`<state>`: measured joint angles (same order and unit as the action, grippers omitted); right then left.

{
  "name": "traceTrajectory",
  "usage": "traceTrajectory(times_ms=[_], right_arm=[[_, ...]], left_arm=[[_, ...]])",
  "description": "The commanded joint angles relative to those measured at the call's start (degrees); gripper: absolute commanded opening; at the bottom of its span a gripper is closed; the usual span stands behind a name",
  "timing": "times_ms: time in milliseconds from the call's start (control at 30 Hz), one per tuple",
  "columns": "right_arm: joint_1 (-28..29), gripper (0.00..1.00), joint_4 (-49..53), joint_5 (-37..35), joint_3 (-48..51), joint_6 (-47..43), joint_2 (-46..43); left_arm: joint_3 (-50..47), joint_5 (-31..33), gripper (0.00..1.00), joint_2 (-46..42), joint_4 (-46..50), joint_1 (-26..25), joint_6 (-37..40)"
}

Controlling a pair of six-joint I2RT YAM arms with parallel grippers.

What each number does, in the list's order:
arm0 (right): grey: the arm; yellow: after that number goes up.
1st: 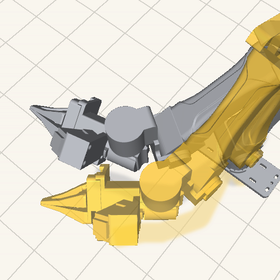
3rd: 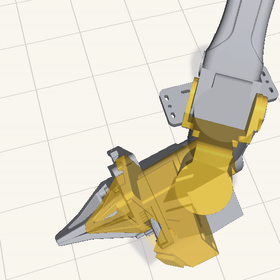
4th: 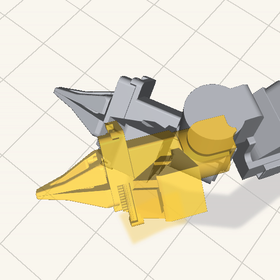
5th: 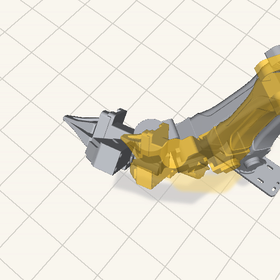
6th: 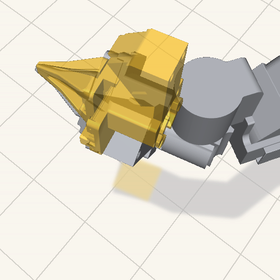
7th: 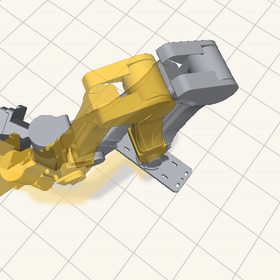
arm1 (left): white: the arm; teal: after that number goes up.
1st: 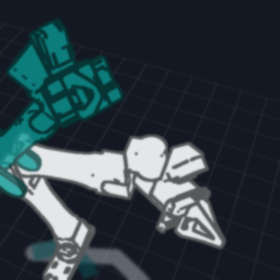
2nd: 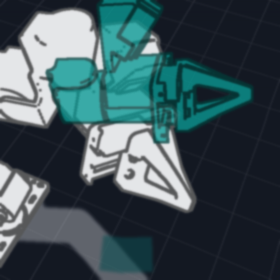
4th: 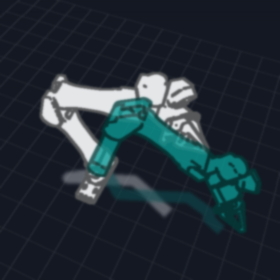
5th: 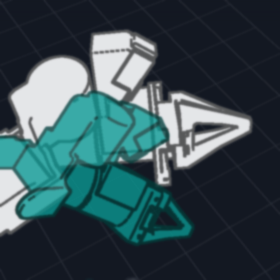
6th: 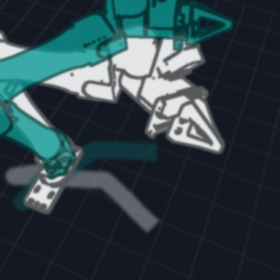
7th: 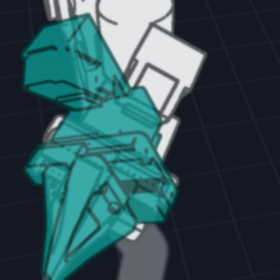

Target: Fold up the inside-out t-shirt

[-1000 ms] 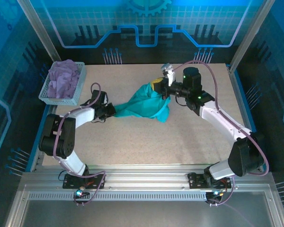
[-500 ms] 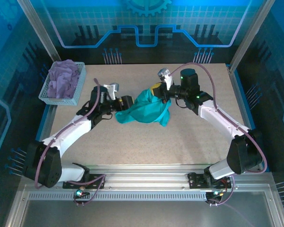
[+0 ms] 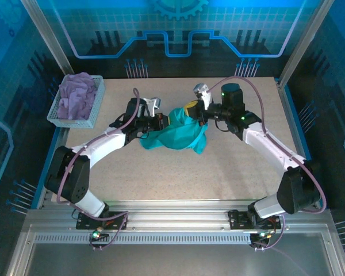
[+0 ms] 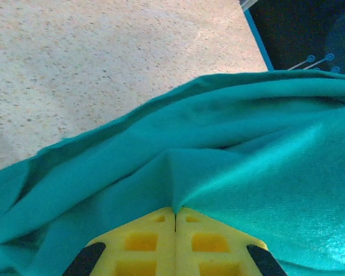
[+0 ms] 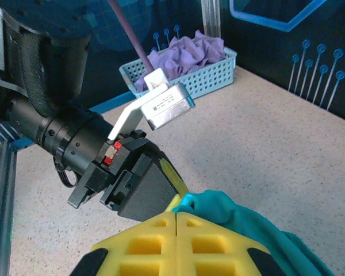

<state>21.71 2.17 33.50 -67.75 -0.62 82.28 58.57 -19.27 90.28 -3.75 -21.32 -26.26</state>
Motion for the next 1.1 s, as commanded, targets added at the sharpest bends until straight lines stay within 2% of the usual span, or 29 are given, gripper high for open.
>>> traceTrajectory(times_ms=[0, 67, 200, 400, 533, 667, 833, 933, 1067], right_arm=[[-4.8, 0.0, -7.9, 3.2, 0.0, 5.4, -7.2], [-6.4, 0.0, -11.5, 3.9, 0.8, 8.1, -9.6], [-5.2, 0.0, -12.8, 4.1, 2.7, 9.0, -10.6], [-4.0, 0.0, -12.6, 3.5, 9.4, 7.5, -7.1], [-3.9, 0.0, -11.0, 2.8, 12.4, 5.8, -5.1], [-3.9, 0.0, -7.9, 2.8, 13.7, 3.7, -4.1], [-4.0, 0.0, -7.3, 2.4, 14.7, 3.2, -4.8], [-3.9, 0.0, -7.5, 2.5, 14.5, 3.6, -5.3], [-3.9, 0.0, -7.1, 2.5, 14.1, 3.6, -6.2]], left_arm=[[-0.7, 7.1, 0.0, -0.5, 0.9, 3.2, -3.4], [-2.2, 10.4, 0.0, -1.2, 2.3, 4.7, -5.0], [-7.0, 14.6, 0.0, -3.5, 0.8, 5.9, -6.3], [-13.1, 15.5, 0.0, -3.5, -2.4, 5.8, -7.4], [-16.9, 15.2, 0.17, -4.1, -3.8, 5.8, -6.6], [-19.9, 13.5, 0.34, -8.4, -5.2, 5.4, -4.0], [-17.9, 13.2, 0.56, -12.6, -3.3, -0.7, 5.0], [-14.3, 11.7, 0.62, -10.2, -0.8, -3.5, 8.9], [-8.5, 11.2, 0.63, -4.4, 2.4, -5.4, 11.3]])
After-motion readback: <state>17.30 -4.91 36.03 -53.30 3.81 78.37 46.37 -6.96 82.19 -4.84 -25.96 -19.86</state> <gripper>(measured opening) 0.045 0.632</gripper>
